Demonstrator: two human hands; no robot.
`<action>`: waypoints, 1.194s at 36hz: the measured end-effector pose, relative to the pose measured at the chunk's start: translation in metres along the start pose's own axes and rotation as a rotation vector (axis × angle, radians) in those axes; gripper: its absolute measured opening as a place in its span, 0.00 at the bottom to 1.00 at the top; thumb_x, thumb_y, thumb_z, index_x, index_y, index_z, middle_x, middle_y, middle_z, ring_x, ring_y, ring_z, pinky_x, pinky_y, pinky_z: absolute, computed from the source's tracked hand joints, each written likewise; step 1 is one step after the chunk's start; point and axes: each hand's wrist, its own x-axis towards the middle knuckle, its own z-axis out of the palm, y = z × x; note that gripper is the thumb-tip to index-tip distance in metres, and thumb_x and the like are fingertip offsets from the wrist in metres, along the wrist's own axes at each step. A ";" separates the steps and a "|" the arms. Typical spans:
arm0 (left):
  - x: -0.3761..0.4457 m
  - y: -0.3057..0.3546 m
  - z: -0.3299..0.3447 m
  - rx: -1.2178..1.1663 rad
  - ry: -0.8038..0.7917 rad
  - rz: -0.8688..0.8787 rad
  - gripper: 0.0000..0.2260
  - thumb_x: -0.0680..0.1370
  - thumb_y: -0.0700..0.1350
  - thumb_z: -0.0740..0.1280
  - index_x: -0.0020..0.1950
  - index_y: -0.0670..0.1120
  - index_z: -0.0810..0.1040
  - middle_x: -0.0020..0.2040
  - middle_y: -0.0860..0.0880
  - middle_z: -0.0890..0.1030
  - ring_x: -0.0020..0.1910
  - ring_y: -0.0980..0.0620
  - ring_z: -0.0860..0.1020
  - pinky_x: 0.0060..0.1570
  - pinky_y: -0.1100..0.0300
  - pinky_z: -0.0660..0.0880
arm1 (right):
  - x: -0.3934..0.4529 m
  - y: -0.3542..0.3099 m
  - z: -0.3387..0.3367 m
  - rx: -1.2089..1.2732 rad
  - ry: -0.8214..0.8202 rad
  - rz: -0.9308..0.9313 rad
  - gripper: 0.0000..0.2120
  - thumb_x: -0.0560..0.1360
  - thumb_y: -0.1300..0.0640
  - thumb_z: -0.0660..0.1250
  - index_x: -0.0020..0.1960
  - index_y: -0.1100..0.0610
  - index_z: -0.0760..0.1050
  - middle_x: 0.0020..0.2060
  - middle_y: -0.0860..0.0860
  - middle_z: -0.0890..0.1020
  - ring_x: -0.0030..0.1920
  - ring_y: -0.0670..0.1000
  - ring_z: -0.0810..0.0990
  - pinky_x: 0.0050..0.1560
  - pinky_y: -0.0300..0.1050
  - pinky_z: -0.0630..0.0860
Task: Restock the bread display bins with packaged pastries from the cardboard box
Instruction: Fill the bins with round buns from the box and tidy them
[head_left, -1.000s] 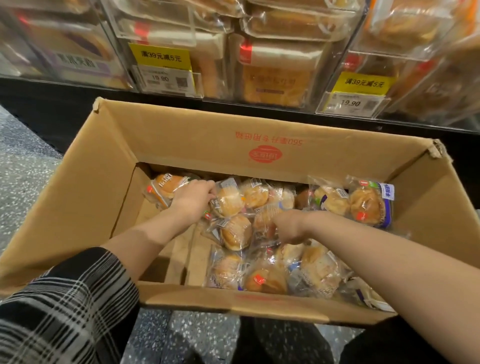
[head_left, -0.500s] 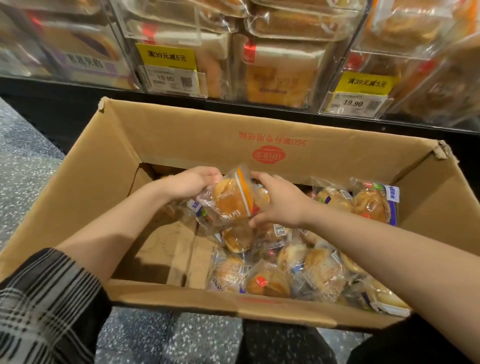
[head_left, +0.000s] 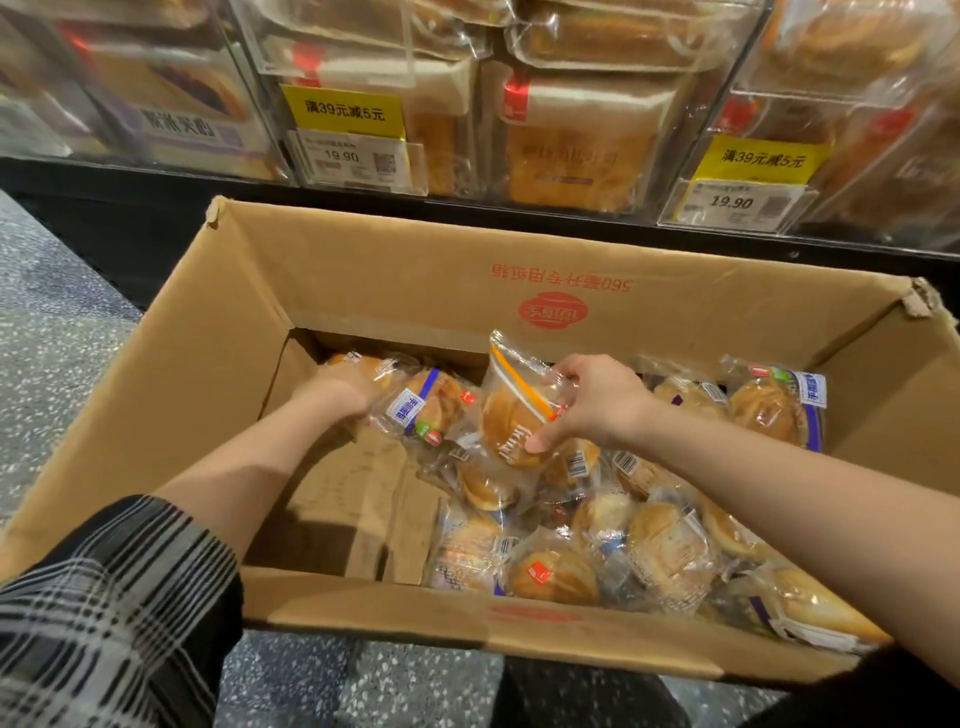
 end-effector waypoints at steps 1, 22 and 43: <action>0.001 -0.006 0.001 0.019 0.026 -0.023 0.16 0.81 0.48 0.58 0.40 0.39 0.76 0.40 0.42 0.79 0.36 0.47 0.74 0.36 0.57 0.73 | -0.001 -0.001 0.000 -0.061 0.032 -0.014 0.38 0.59 0.53 0.82 0.65 0.56 0.71 0.44 0.47 0.76 0.50 0.50 0.75 0.48 0.43 0.73; 0.006 -0.026 0.013 -1.346 -0.039 -0.423 0.23 0.78 0.52 0.67 0.70 0.45 0.69 0.62 0.45 0.78 0.49 0.50 0.78 0.41 0.58 0.75 | -0.002 -0.002 0.009 -0.258 0.040 -0.121 0.37 0.67 0.65 0.75 0.72 0.54 0.65 0.63 0.56 0.73 0.52 0.54 0.77 0.43 0.41 0.72; -0.059 -0.033 -0.027 -1.064 -0.219 -0.262 0.20 0.73 0.37 0.71 0.64 0.38 0.73 0.44 0.40 0.81 0.41 0.45 0.81 0.34 0.52 0.81 | -0.014 -0.011 -0.030 0.167 0.146 -0.034 0.35 0.63 0.61 0.78 0.65 0.56 0.67 0.54 0.52 0.75 0.55 0.53 0.77 0.54 0.51 0.79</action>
